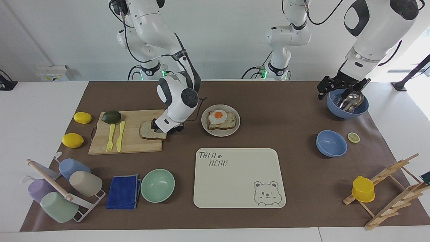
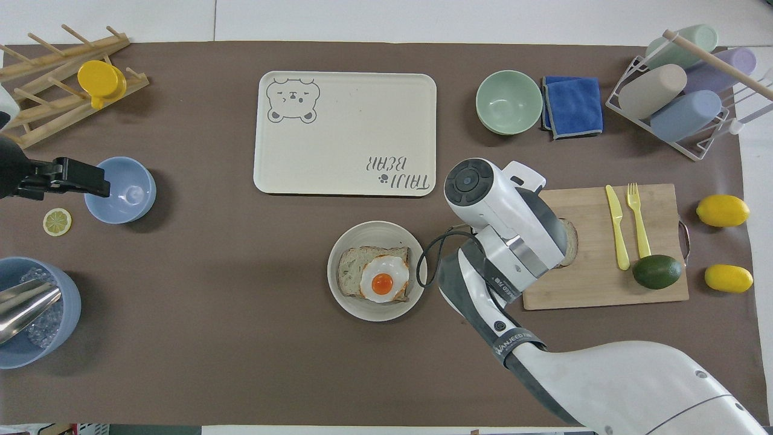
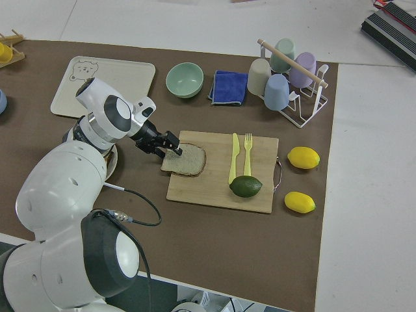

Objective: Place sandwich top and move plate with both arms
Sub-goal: 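Carry the bread slice over the plate and lower it onto the egg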

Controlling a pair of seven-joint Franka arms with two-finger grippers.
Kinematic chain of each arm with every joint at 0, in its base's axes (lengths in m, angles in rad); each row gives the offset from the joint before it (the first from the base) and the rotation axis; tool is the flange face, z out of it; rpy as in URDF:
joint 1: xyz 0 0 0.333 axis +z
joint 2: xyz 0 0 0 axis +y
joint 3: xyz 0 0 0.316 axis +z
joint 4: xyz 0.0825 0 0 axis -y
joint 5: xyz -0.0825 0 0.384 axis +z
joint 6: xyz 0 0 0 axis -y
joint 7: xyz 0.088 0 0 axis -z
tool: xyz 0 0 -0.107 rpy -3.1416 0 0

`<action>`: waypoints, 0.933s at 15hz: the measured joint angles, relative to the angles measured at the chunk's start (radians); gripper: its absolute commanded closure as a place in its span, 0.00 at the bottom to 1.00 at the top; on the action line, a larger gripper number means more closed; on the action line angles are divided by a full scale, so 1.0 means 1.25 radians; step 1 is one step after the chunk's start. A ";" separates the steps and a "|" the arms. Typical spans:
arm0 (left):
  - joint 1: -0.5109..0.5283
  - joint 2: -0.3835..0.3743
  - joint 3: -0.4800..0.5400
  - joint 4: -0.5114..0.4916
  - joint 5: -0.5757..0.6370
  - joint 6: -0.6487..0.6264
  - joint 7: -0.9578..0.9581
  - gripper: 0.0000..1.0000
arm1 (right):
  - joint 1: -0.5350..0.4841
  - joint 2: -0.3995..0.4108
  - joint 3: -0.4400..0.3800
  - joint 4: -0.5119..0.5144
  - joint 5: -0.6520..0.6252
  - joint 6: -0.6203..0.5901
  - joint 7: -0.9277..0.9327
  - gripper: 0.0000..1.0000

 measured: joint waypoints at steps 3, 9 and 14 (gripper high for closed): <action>0.000 0.000 0.000 0.000 0.000 0.000 0.000 0.00 | 0.000 -0.003 0.000 -0.008 -0.001 0.000 0.000 0.87; 0.000 0.000 0.000 0.000 0.000 0.000 0.000 0.00 | 0.029 -0.021 0.005 0.034 -0.010 -0.047 0.000 1.00; 0.000 0.000 0.000 0.000 0.000 0.000 0.000 0.00 | 0.120 -0.009 0.049 0.240 0.050 -0.135 0.004 1.00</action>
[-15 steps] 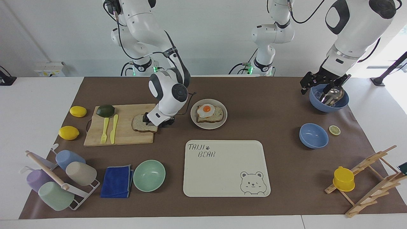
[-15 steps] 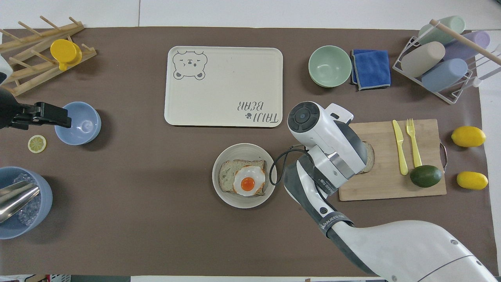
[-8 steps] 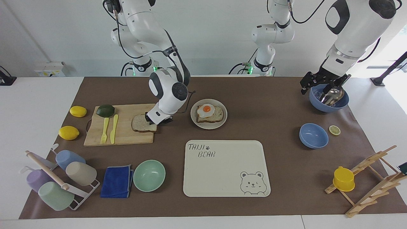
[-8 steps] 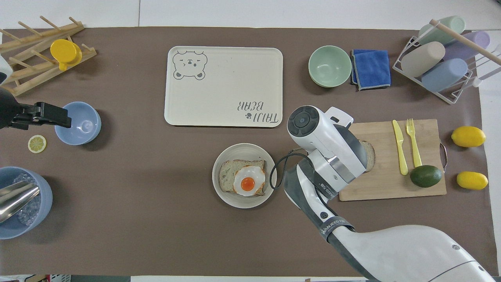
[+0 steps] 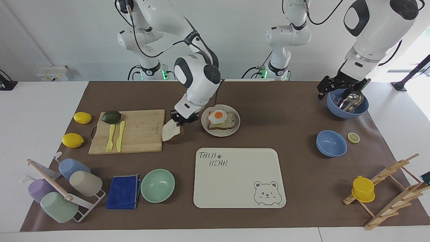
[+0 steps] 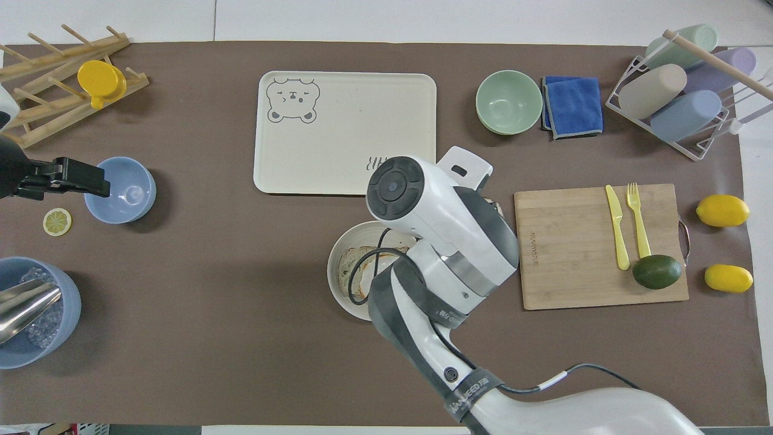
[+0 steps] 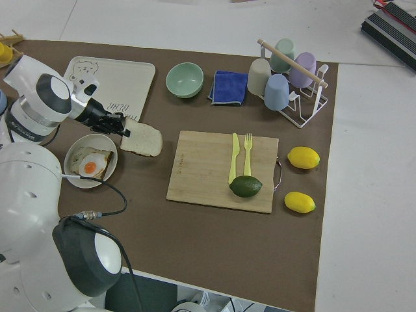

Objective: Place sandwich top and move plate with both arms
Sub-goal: 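Carry the bread slice over the plate and lower it onto the egg, then withdraw the right gripper while the left gripper reaches toward the plate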

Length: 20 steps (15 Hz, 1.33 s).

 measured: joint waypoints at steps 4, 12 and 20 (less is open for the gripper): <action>0.000 0.000 0.000 0.000 0.000 0.000 0.000 0.00 | 0.098 0.030 0.008 0.053 0.057 0.045 0.092 1.00; 0.000 0.000 0.000 0.000 0.000 0.000 0.000 0.00 | 0.147 0.051 0.011 -0.002 0.070 0.159 0.165 0.67; 0.000 0.000 -0.005 0.000 0.000 -0.001 0.000 0.00 | 0.168 0.030 0.006 0.017 0.118 0.191 0.182 0.00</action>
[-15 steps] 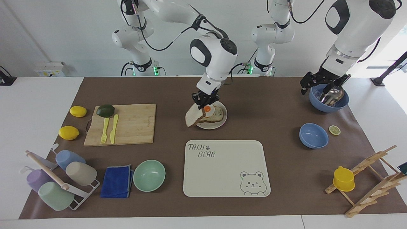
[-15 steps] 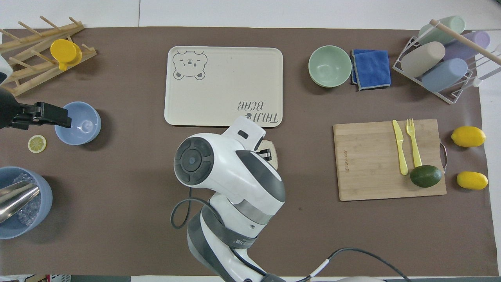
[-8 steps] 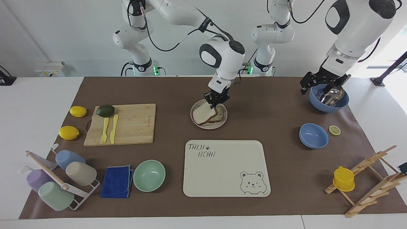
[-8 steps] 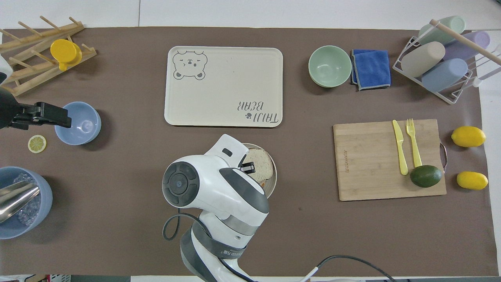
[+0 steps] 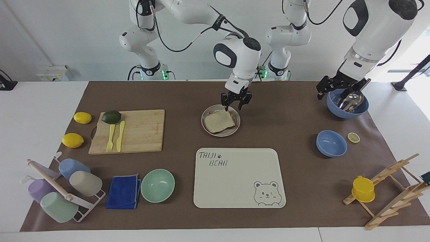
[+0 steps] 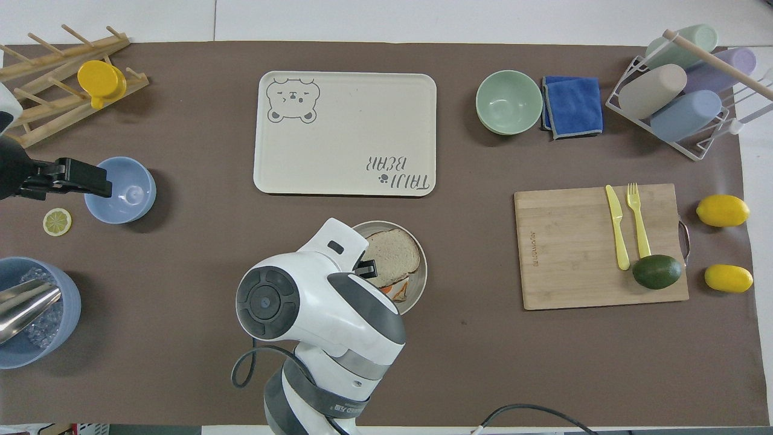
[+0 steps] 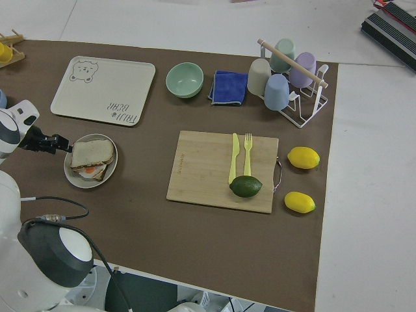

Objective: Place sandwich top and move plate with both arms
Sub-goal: 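Withdraw the right gripper while the left gripper reaches toward the plate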

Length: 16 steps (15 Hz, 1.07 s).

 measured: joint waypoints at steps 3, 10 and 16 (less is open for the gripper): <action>0.000 -0.001 0.000 0.000 0.000 -0.008 0.000 0.00 | -0.089 -0.057 -0.008 0.012 0.000 -0.035 -0.037 0.00; 0.003 -0.045 0.005 -0.101 0.000 0.006 -0.001 0.00 | -0.347 -0.200 -0.014 0.015 0.033 -0.239 -0.292 0.00; -0.076 -0.094 -0.013 -0.331 -0.081 0.169 -0.066 0.00 | -0.532 -0.264 -0.017 0.013 0.080 -0.330 -0.458 0.00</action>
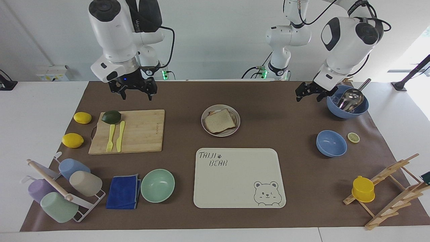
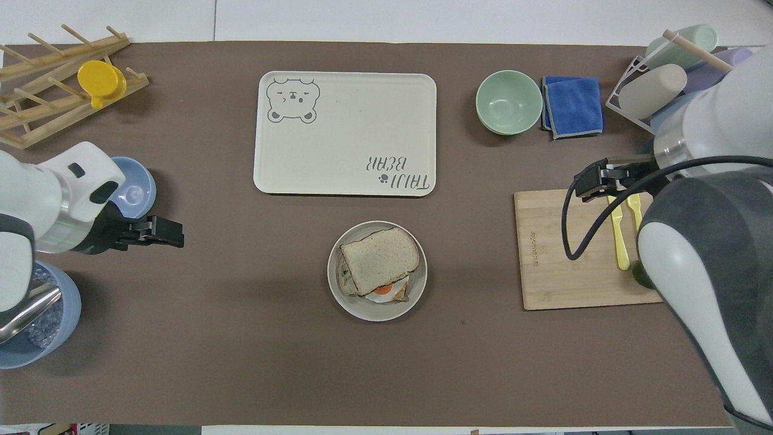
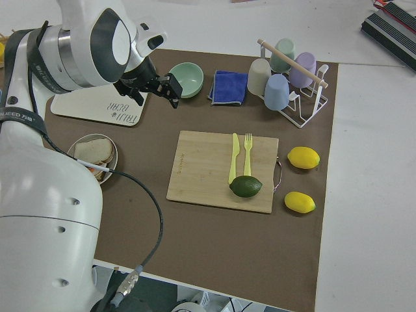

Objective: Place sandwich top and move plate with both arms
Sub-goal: 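Withdraw the right gripper while the left gripper reaches toward the plate, then grasp the plate rim with the left gripper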

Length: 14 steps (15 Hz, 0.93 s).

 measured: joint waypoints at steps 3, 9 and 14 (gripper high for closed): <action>-0.119 0.009 -0.005 -0.130 -0.029 0.160 -0.077 0.00 | -0.025 0.003 0.001 -0.003 0.004 0.009 -0.003 0.00; -0.247 0.087 -0.006 -0.243 -0.209 0.421 -0.116 0.00 | -0.039 0.000 -0.017 -0.010 0.015 0.001 -0.080 0.00; -0.318 0.148 -0.007 -0.252 -0.281 0.512 -0.132 0.20 | -0.076 -0.006 -0.023 -0.018 0.016 0.006 -0.106 0.00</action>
